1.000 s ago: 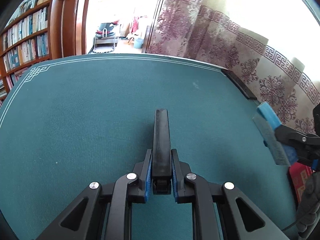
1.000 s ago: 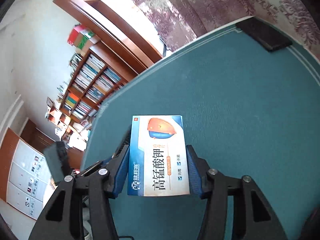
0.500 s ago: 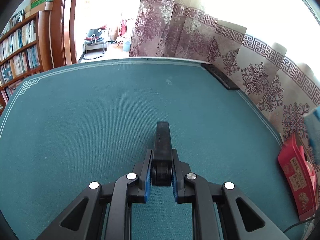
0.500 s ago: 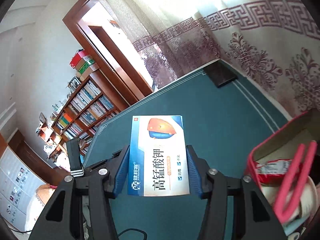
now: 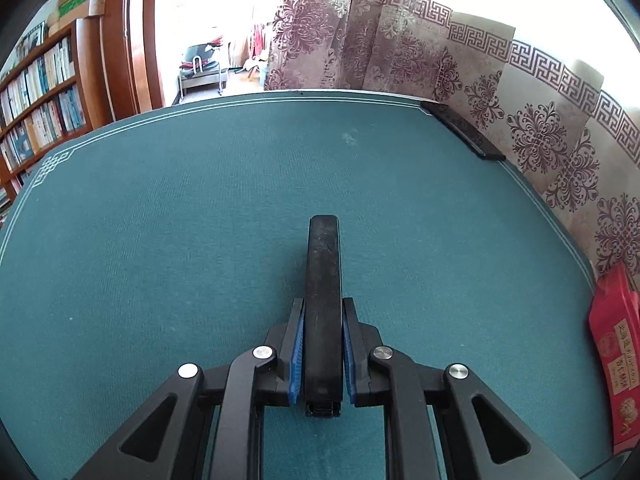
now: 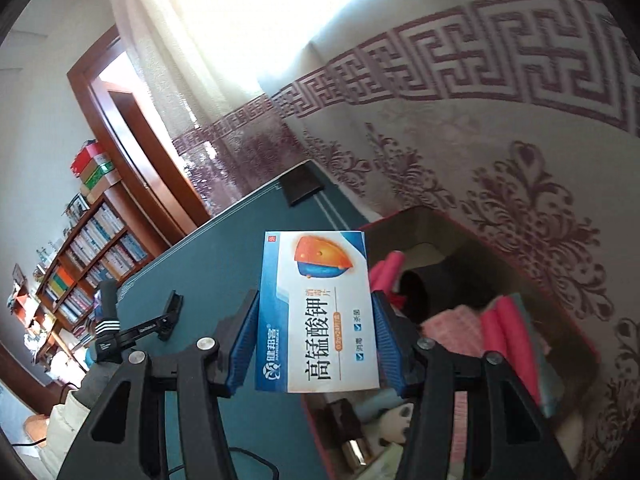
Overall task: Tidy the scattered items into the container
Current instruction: 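Carry the comb and medicine box over the red tin box, then open both grippers to drop the comb and medicine box into the box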
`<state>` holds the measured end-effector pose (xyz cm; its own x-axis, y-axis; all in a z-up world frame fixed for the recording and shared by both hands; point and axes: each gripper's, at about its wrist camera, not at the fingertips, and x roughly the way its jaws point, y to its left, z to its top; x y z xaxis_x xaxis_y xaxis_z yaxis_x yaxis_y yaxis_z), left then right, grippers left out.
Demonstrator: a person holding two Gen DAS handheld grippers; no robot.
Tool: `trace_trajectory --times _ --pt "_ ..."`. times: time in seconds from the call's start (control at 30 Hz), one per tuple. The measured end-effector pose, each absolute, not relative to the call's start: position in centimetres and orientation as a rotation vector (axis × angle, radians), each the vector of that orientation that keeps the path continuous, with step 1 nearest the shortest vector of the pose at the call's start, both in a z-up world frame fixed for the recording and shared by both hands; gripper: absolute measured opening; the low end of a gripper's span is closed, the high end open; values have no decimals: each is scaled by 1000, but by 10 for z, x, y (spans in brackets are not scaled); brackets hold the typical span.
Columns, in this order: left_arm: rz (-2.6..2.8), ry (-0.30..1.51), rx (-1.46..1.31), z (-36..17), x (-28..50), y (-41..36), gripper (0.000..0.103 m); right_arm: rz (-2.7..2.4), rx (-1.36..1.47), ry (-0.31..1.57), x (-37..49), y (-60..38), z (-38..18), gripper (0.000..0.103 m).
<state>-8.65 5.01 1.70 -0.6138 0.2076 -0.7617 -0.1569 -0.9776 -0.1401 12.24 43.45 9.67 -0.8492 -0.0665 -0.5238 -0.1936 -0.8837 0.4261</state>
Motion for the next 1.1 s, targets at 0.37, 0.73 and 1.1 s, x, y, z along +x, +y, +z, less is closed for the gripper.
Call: trace_trajectory --times 0.37,0.73,1.1 --pt "2539 -15 -1044 77 -39 119 17 2802 -841 1035 144 477 75 58" --pt "2262 88 -878 120 16 236 17 2776 -812 759 165 465 85 58" --pt "2066 119 -885 117 46 316 49 2716 -753 559 190 461 87 85"
